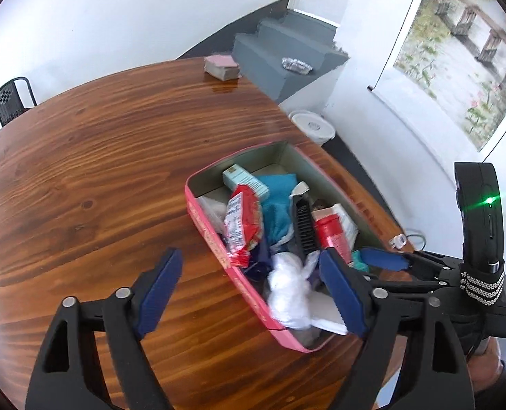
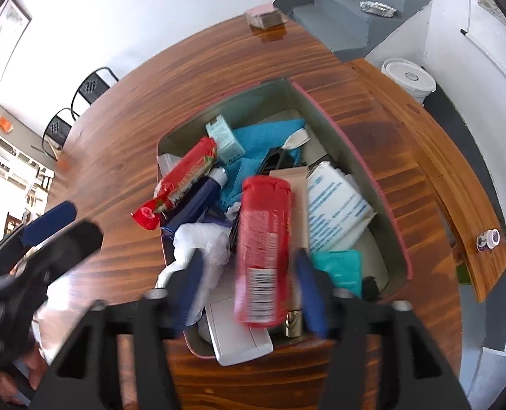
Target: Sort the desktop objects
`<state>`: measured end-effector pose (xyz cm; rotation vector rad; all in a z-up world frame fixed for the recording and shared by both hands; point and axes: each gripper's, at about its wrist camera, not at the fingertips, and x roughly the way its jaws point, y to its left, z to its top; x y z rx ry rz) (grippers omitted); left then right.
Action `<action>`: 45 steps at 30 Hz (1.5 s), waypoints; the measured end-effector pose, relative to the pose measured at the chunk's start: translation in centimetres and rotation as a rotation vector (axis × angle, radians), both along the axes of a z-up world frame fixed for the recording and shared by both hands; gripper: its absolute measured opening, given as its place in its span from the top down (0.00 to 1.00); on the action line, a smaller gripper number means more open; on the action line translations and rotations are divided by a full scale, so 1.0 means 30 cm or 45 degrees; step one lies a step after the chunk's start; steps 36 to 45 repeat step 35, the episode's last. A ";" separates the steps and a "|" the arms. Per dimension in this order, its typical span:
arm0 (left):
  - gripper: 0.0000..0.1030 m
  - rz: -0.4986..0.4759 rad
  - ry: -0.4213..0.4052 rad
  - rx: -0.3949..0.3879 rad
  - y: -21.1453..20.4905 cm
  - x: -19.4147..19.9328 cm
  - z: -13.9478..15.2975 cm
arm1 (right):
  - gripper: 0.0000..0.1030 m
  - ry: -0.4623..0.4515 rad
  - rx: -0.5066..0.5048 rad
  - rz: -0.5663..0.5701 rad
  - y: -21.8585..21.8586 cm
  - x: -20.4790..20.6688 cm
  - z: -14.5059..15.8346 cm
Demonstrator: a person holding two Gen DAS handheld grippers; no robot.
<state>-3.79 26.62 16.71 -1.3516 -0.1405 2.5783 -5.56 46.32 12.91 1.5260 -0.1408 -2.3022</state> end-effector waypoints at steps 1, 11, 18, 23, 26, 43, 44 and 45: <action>0.17 0.002 0.005 -0.006 0.004 0.005 0.007 | 0.20 0.034 0.018 -0.012 0.014 0.014 0.022; 0.16 0.117 0.267 -0.311 0.068 0.093 0.161 | 0.16 0.241 0.282 -0.037 0.116 0.143 0.153; 0.16 0.130 0.225 -0.185 0.055 0.091 0.160 | 0.16 0.148 0.237 -0.064 0.148 0.176 0.087; 0.16 0.110 0.234 -0.212 0.086 0.106 0.157 | 0.16 0.129 0.238 -0.071 0.131 0.185 0.057; 0.16 0.084 0.209 -0.216 0.100 0.102 0.142 | 0.16 0.123 0.231 -0.066 0.128 0.190 0.051; 0.16 0.065 0.247 -0.221 0.113 0.129 0.150 | 0.16 0.121 0.242 -0.069 0.127 0.202 0.049; 0.16 0.065 0.247 -0.221 0.113 0.129 0.150 | 0.16 0.121 0.242 -0.069 0.127 0.202 0.049; 0.16 0.065 0.247 -0.221 0.113 0.129 0.150 | 0.16 0.121 0.242 -0.069 0.127 0.202 0.049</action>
